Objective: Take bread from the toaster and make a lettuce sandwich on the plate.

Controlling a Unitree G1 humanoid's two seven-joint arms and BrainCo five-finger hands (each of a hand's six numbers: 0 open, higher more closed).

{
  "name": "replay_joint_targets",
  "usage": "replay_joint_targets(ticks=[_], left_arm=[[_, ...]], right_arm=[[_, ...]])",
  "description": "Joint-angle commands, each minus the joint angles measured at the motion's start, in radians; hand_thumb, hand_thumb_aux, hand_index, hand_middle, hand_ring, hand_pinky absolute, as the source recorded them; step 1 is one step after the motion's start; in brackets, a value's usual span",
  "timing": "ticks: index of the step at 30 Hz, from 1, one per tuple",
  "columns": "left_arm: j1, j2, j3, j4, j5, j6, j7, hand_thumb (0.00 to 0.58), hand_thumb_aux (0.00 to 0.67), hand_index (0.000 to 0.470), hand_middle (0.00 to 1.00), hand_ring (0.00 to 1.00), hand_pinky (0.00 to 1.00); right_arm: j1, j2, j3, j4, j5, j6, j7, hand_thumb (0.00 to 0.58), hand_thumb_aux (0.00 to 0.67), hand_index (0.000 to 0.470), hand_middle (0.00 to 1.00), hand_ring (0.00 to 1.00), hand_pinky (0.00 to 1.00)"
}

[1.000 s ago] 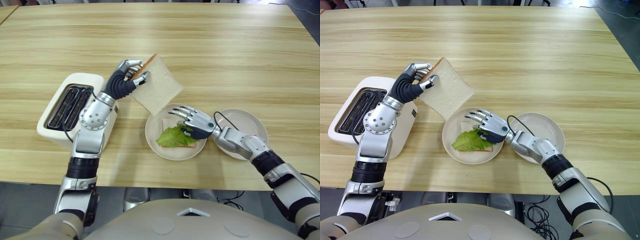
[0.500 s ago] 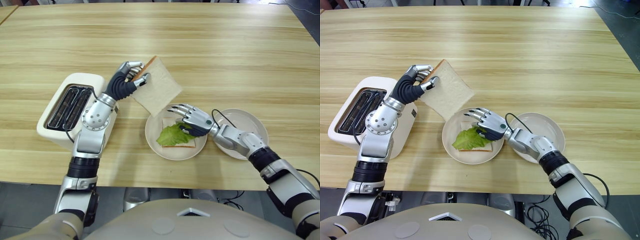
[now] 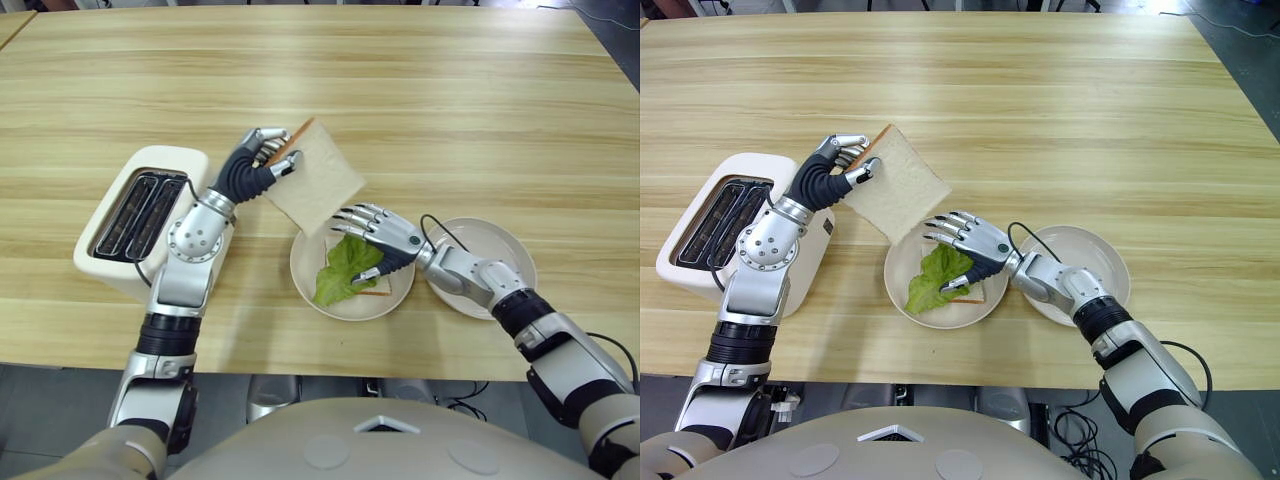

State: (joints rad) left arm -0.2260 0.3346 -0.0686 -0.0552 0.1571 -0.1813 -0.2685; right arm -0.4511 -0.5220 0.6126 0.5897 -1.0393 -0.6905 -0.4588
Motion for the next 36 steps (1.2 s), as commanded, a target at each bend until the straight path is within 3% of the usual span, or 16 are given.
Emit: replay_joint_targets(ticks=[1, 8, 12, 17, 21, 26, 31, 36], left_arm=[[0.003, 0.002, -0.013, 0.015, 0.005, -0.005, -0.011, 0.575, 0.607, 0.417, 1.00, 1.00, 1.00], [0.004, 0.005, -0.011, 0.015, 0.002, -0.013, -0.010, 0.579, 0.638, 0.438, 1.00, 1.00, 1.00], [0.009, 0.019, -0.015, 0.001, 0.033, -0.014, -0.001, 0.578, 0.628, 0.431, 1.00, 1.00, 1.00], [0.024, 0.010, -0.042, 0.013, 0.033, -0.002, -0.030, 0.580, 0.670, 0.460, 1.00, 1.00, 1.00], [0.033, 0.006, -0.047, 0.022, -0.021, 0.015, -0.079, 0.580, 0.670, 0.460, 1.00, 1.00, 1.00], [-0.019, 0.029, -0.120, 0.111, -0.119, 0.039, -0.297, 0.580, 0.670, 0.460, 1.00, 1.00, 1.00], [-0.134, 0.031, -0.166, 0.227, -0.161, 0.077, -0.457, 0.580, 0.670, 0.460, 1.00, 1.00, 1.00], [-0.229, 0.005, -0.242, 0.349, -0.120, 0.086, -0.545, 0.580, 0.670, 0.460, 1.00, 1.00, 1.00]], right_arm=[[-0.013, 0.000, 0.002, 0.019, 0.009, 0.001, -0.004, 0.000, 0.000, 0.000, 0.00, 0.00, 0.00], [-0.036, -0.015, -0.045, 0.018, 0.037, 0.020, -0.038, 0.000, 0.000, 0.000, 0.00, 0.00, 0.00], [-0.039, -0.027, -0.141, 0.011, 0.120, 0.044, -0.081, 0.000, 0.000, 0.000, 0.00, 0.00, 0.00], [-0.021, -0.062, -0.340, 0.024, 0.272, 0.145, -0.131, 0.000, 0.000, 0.000, 0.00, 0.00, 0.00], [0.005, -0.094, -0.409, -0.011, 0.305, 0.169, -0.153, 0.000, 0.000, 0.000, 0.00, 0.00, 0.00], [0.100, -0.105, -0.448, -0.105, 0.442, -0.031, -0.104, 0.000, 0.000, 0.000, 0.00, 0.00, 0.00], [0.195, -0.113, -0.447, -0.192, 0.709, -0.226, 0.088, 0.000, 0.000, 0.000, 0.00, 0.00, 0.00], [0.260, -0.120, -0.451, -0.258, 0.765, -0.285, 0.221, 0.000, 0.000, 0.000, 0.00, 0.00, 0.00]])
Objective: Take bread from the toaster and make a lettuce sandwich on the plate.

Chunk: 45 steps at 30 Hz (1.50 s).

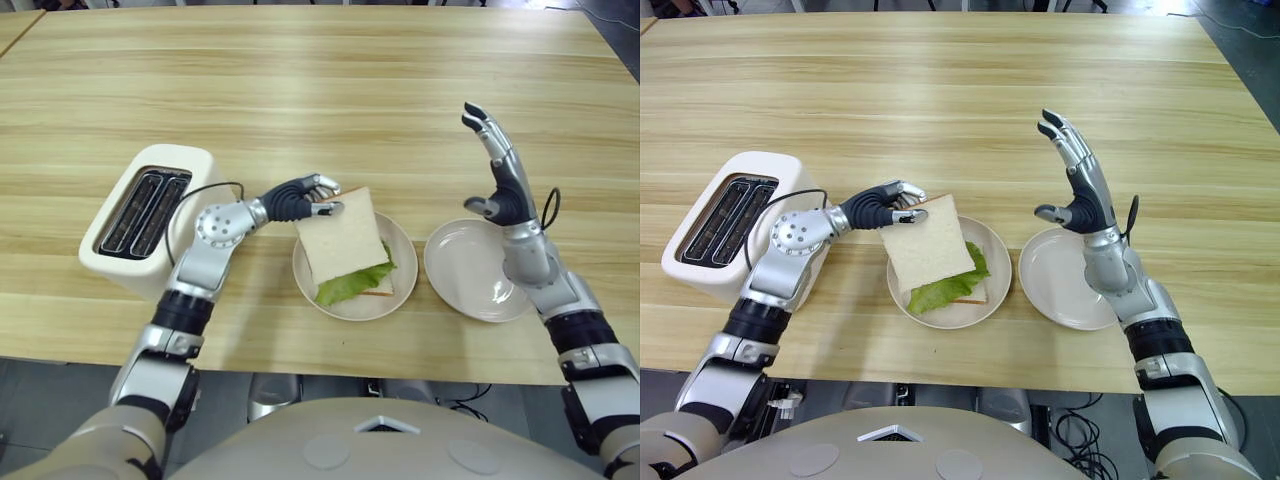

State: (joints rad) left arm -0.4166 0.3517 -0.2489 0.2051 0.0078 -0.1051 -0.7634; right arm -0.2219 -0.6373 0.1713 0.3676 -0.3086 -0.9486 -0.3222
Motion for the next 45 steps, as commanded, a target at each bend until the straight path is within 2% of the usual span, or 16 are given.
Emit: replay_joint_targets(ticks=[1, 13, 25, 26, 28, 29, 30, 31, 36, 45], left_arm=[[-0.050, -0.017, -0.077, 0.114, 0.046, 0.000, -0.053, 0.580, 0.670, 0.460, 1.00, 1.00, 1.00], [-0.082, -0.102, -0.118, 0.354, 0.125, -0.107, 0.010, 0.580, 0.670, 0.460, 1.00, 1.00, 1.00], [-0.172, -0.144, -0.110, 0.543, 0.186, -0.217, 0.110, 0.580, 0.670, 0.460, 1.00, 1.00, 1.00], [-0.182, -0.148, -0.112, 0.555, 0.193, -0.223, 0.120, 0.571, 0.586, 0.402, 1.00, 1.00, 1.00], [-0.198, -0.156, -0.113, 0.576, 0.203, -0.235, 0.134, 0.509, 0.436, 0.299, 1.00, 1.00, 1.00], [-0.207, -0.160, -0.113, 0.587, 0.208, -0.239, 0.140, 0.509, 0.436, 0.299, 1.00, 1.00, 1.00], [-0.215, -0.165, -0.114, 0.598, 0.213, -0.243, 0.145, 0.096, 0.058, 0.040, 1.00, 1.00, 1.00], [-0.223, -0.169, -0.115, 0.608, 0.217, -0.248, 0.147, 0.000, 0.000, 0.000, 1.00, 1.00, 1.00], [-0.254, -0.185, -0.123, 0.653, 0.239, -0.264, 0.145, 0.000, 0.000, 0.000, 1.00, 1.00, 1.00], [-0.238, -0.196, -0.159, 0.691, 0.278, -0.287, 0.111, 0.000, 0.000, 0.000, 1.00, 1.00, 1.00]], right_arm=[[0.038, -0.001, -0.015, -0.041, 0.034, -0.027, 0.098, 0.000, 0.000, 0.000, 0.00, 0.00, 0.00], [0.079, 0.067, -0.056, -0.060, -0.048, -0.032, 0.181, 0.000, 0.000, 0.000, 0.00, 0.00, 0.00], [0.104, 0.091, -0.016, -0.038, -0.093, -0.067, 0.261, 0.000, 0.000, 0.000, 0.00, 0.00, 0.00], [0.109, 0.087, -0.008, -0.038, -0.105, -0.079, 0.272, 0.000, 0.000, 0.000, 0.00, 0.00, 0.00], [0.121, 0.078, 0.010, -0.040, -0.120, -0.094, 0.301, 0.000, 0.000, 0.000, 0.00, 0.00, 0.00], [0.129, 0.072, 0.021, -0.045, -0.136, -0.103, 0.315, 0.000, 0.000, 0.000, 0.00, 0.00, 0.00], [0.138, 0.064, 0.037, -0.051, -0.141, -0.110, 0.336, 0.000, 0.000, 0.000, 0.00, 0.00, 0.00], [0.147, 0.056, 0.055, -0.058, -0.138, -0.115, 0.359, 0.000, 0.000, 0.000, 0.00, 0.00, 0.00], [0.172, 0.029, 0.126, -0.077, -0.154, -0.107, 0.457, 0.000, 0.000, 0.000, 0.00, 0.00, 0.00], [0.152, 0.042, 0.157, -0.037, -0.207, -0.063, 0.506, 0.000, 0.000, 0.000, 0.00, 0.00, 0.00]])
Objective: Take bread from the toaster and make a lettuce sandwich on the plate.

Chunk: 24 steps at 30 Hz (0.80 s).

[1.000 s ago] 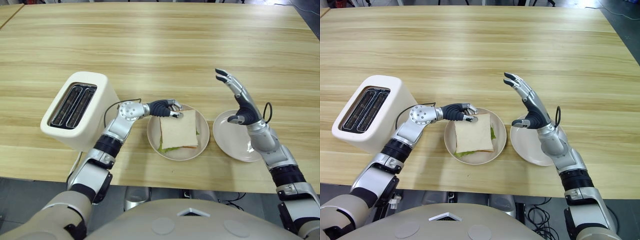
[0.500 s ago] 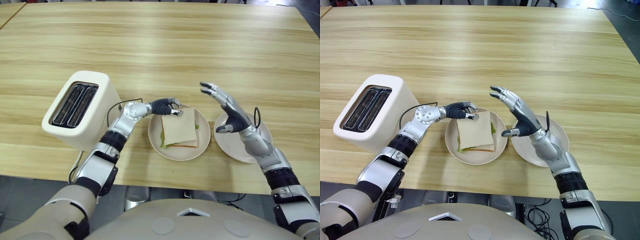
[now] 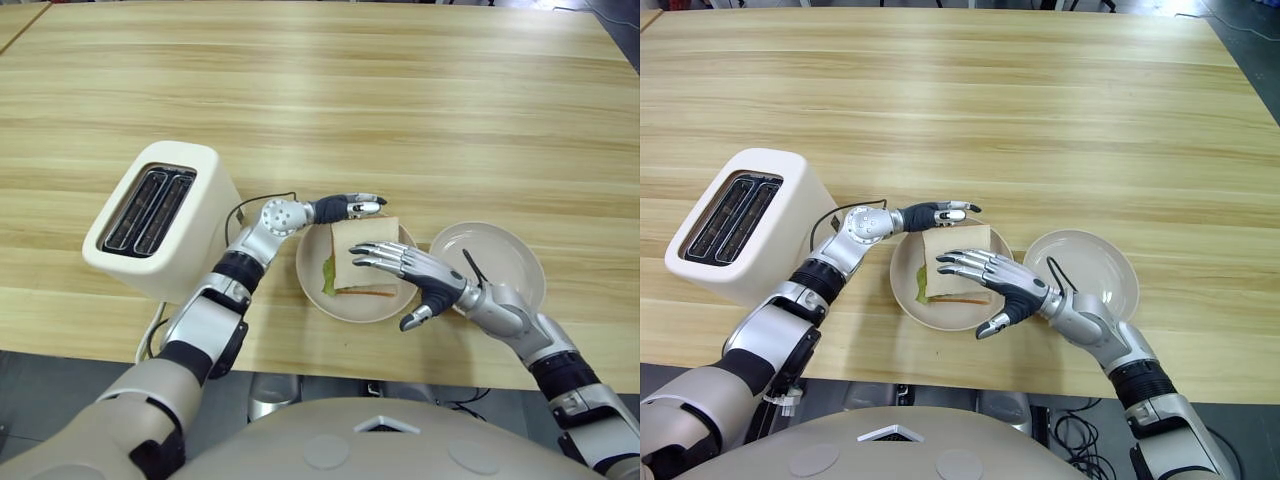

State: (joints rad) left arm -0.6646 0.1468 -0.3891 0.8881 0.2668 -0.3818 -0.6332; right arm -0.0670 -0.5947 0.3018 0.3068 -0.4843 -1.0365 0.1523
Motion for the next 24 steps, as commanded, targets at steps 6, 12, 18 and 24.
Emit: replay_joint_targets(ticks=[6, 12, 18, 24], left_arm=[[0.004, 0.010, -0.008, 0.005, 0.026, -0.017, 0.007, 0.000, 0.000, 0.000, 1.00, 1.00, 1.00], [-0.027, 0.014, 0.001, -0.008, 0.041, -0.027, 0.050, 0.000, 0.000, 0.000, 1.00, 1.00, 1.00], [-0.050, 0.024, -0.001, -0.021, 0.075, -0.044, 0.115, 0.000, 0.000, 0.000, 1.00, 1.00, 1.00], [-0.184, 0.143, -0.099, -0.106, 0.504, 0.074, 0.738, 0.000, 0.000, 0.000, 0.97, 0.97, 0.97]], right_arm=[[-0.029, 0.024, 0.054, 0.091, -0.091, 0.070, 0.026, 0.000, 0.000, 0.000, 0.00, 0.00, 0.00], [-0.039, 0.024, 0.116, 0.168, -0.097, 0.118, 0.098, 0.000, 0.000, 0.000, 0.00, 0.00, 0.00], [-0.042, 0.016, 0.138, 0.199, -0.068, 0.137, 0.133, 0.000, 0.000, 0.000, 0.00, 0.00, 0.00], [-0.038, 0.008, 0.148, 0.191, -0.054, 0.154, 0.166, 0.000, 0.000, 0.000, 0.00, 0.00, 0.00]])
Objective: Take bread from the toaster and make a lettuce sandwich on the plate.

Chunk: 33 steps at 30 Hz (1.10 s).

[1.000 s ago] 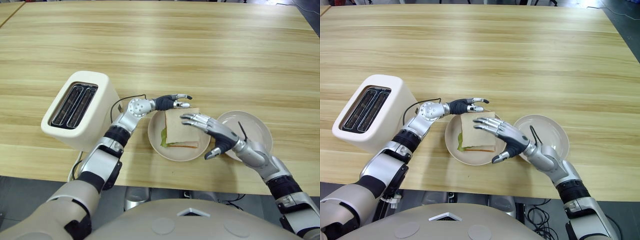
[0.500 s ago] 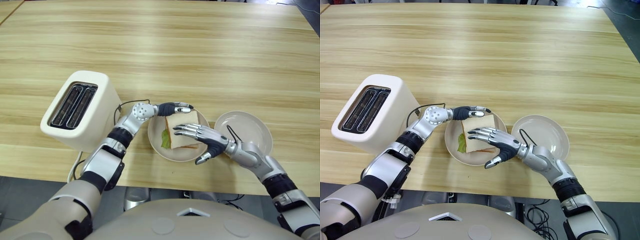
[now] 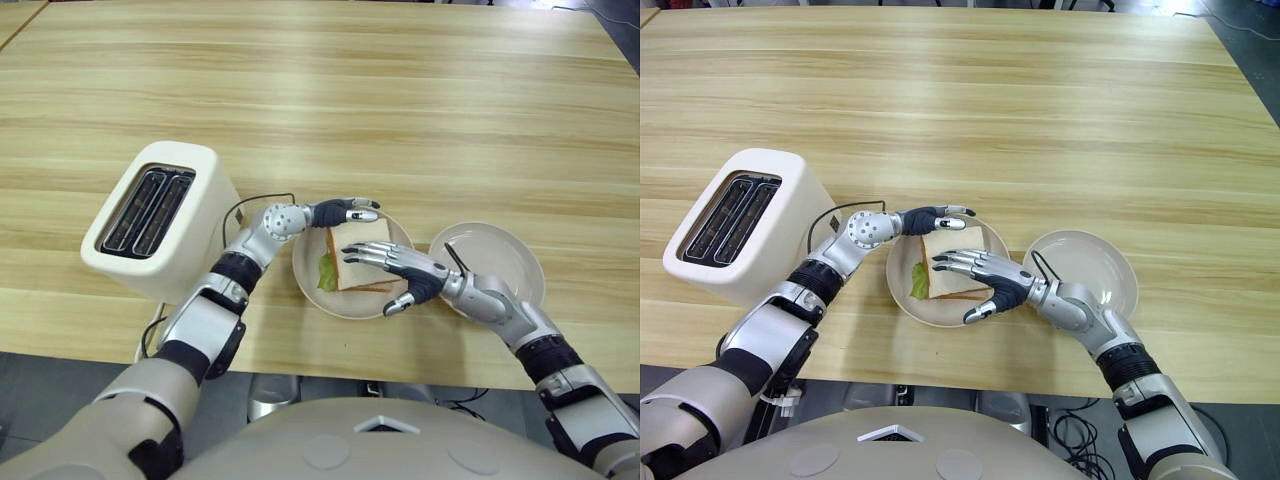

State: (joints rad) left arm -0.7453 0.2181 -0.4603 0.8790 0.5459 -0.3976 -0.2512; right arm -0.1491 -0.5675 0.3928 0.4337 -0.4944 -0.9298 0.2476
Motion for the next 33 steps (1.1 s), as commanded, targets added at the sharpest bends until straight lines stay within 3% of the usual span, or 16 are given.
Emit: replay_joint_targets(ticks=[1, 2, 4, 5, 6, 15, 18, 21, 22, 23, 24, 27, 30, 33], left_arm=[[-0.114, 0.099, -0.028, -0.157, 0.309, 0.156, 0.487, 0.000, 0.000, 0.000, 0.84, 0.84, 0.84], [-0.115, 0.120, -0.022, -0.212, 0.365, 0.202, 0.584, 0.000, 0.000, 0.000, 0.75, 0.75, 0.75], [-0.096, 0.145, -0.016, -0.307, 0.434, 0.261, 0.693, 0.000, 0.000, 0.000, 0.47, 0.47, 0.47], [-0.089, 0.148, -0.017, -0.329, 0.446, 0.275, 0.712, 0.000, 0.000, 0.000, 0.47, 0.47, 0.47], [-0.075, 0.151, -0.015, -0.361, 0.456, 0.291, 0.725, 0.000, 0.000, 0.000, 0.00, 0.00, 0.00], [0.082, 0.151, 0.038, -0.515, 0.363, 0.280, 0.687, 0.000, 0.000, 0.000, 0.00, 0.00, 0.00], [0.177, 0.162, 0.102, -0.622, 0.230, 0.217, 0.638, 0.000, 0.000, 0.000, 0.00, 0.00, 0.00], [0.292, 0.162, 0.184, -0.753, 0.017, 0.144, 0.524, 0.000, 0.000, 0.000, 0.00, 0.00, 0.00], [0.335, 0.158, 0.213, -0.808, -0.072, 0.134, 0.474, 0.573, 0.596, 0.409, 0.84, 0.84, 0.84], [0.383, 0.156, 0.238, -0.881, -0.186, 0.135, 0.402, 0.573, 0.596, 0.409, 0.84, 0.84, 0.84], [0.428, 0.155, 0.263, -0.959, -0.301, 0.147, 0.332, 0.580, 0.670, 0.460, 1.00, 1.00, 1.00], [0.528, 0.171, 0.308, -1.184, -0.637, 0.232, 0.138, 0.580, 0.670, 0.460, 1.00, 1.00, 1.00], [0.673, 0.262, 0.294, -1.418, -1.058, 0.384, -0.120, 0.580, 0.670, 0.460, 1.00, 1.00, 1.00], [0.832, 0.400, 0.231, -1.494, -1.178, 0.461, -0.354, 0.580, 0.670, 0.460, 1.00, 1.00, 1.00]], right_arm=[[0.046, -0.021, 0.058, 0.062, -0.042, 0.050, 0.071, 0.000, 0.000, 0.000, 0.00, 0.00, 0.00], [0.047, -0.021, 0.059, 0.061, -0.041, 0.052, 0.072, 0.000, 0.000, 0.000, 0.00, 0.00, 0.00], [0.046, -0.021, 0.061, 0.059, -0.045, 0.055, 0.070, 0.000, 0.000, 0.000, 0.00, 0.00, 0.00], [0.046, -0.022, 0.061, 0.058, -0.046, 0.057, 0.069, 0.000, 0.000, 0.000, 0.00, 0.00, 0.00], [0.046, -0.021, 0.060, 0.059, -0.047, 0.058, 0.065, 0.000, 0.000, 0.000, 0.00, 0.00, 0.00], [-0.018, 0.017, -0.029, 0.034, -0.068, 0.072, -0.123, 0.000, 0.000, 0.000, 0.00, 0.00, 0.00], [-0.018, 0.069, -0.109, -0.059, 0.210, 0.042, -0.120, 0.000, 0.000, 0.000, 0.00, 0.00, 0.00], [0.008, 0.100, -0.148, -0.188, 0.563, 0.099, -0.023, 0.000, 0.000, 0.000, 0.00, 0.00, 0.00], [0.017, 0.104, -0.159, -0.236, 0.676, 0.131, 0.018, 0.478, 0.389, 0.267, 0.55, 0.55, 0.55], [0.032, 0.105, -0.171, -0.298, 0.815, 0.182, 0.071, 0.478, 0.389, 0.267, 0.55, 0.55, 0.55], [0.045, 0.106, -0.186, -0.357, 0.944, 0.234, 0.121, 0.580, 0.670, 0.460, 1.00, 1.00, 1.00], [0.096, 0.090, -0.230, -0.501, 1.219, 0.387, 0.265, 0.580, 0.670, 0.460, 1.00, 1.00, 1.00], [0.183, 0.020, -0.249, -0.605, 1.440, 0.600, 0.485, 0.580, 0.670, 0.460, 1.00, 1.00, 1.00], [0.278, -0.076, -0.231, -0.587, 1.453, 0.731, 0.725, 0.580, 0.670, 0.460, 1.00, 1.00, 1.00]])
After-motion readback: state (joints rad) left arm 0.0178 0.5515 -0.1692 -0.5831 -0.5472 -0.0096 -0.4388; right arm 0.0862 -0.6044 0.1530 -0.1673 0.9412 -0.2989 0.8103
